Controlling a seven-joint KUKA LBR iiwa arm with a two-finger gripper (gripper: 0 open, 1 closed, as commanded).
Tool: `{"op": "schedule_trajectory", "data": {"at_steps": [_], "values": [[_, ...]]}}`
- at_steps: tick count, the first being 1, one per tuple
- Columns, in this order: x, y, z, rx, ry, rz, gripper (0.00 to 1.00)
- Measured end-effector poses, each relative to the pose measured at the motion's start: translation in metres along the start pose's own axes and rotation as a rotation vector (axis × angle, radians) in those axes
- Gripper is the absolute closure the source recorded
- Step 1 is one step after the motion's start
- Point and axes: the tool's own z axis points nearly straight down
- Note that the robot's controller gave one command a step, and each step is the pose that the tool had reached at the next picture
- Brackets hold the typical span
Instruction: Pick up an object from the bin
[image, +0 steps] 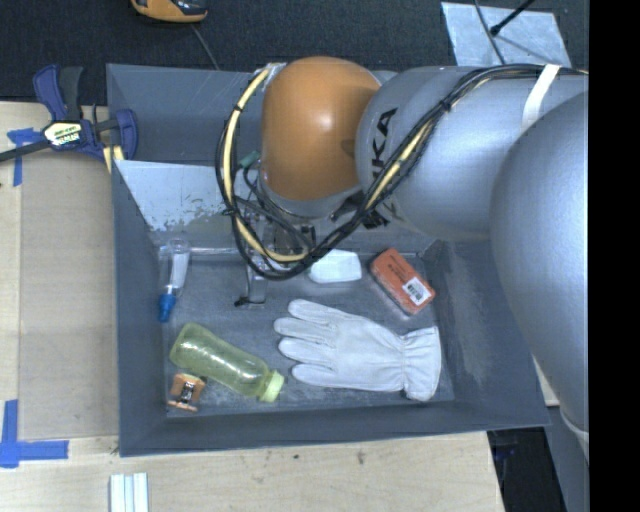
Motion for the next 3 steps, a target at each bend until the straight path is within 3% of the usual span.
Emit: {"op": "schedule_trajectory", "data": {"at_steps": [1, 2, 3], "values": [[-0.002, -0.001, -0.006, -0.002, -0.008, 0.003, 0.00], [0.046, 0.040, 0.073, -0.001, -0.010, -0.096, 0.00], [0.067, 0.046, 0.063, -0.003, -0.009, -0.117, 0.00]]}}
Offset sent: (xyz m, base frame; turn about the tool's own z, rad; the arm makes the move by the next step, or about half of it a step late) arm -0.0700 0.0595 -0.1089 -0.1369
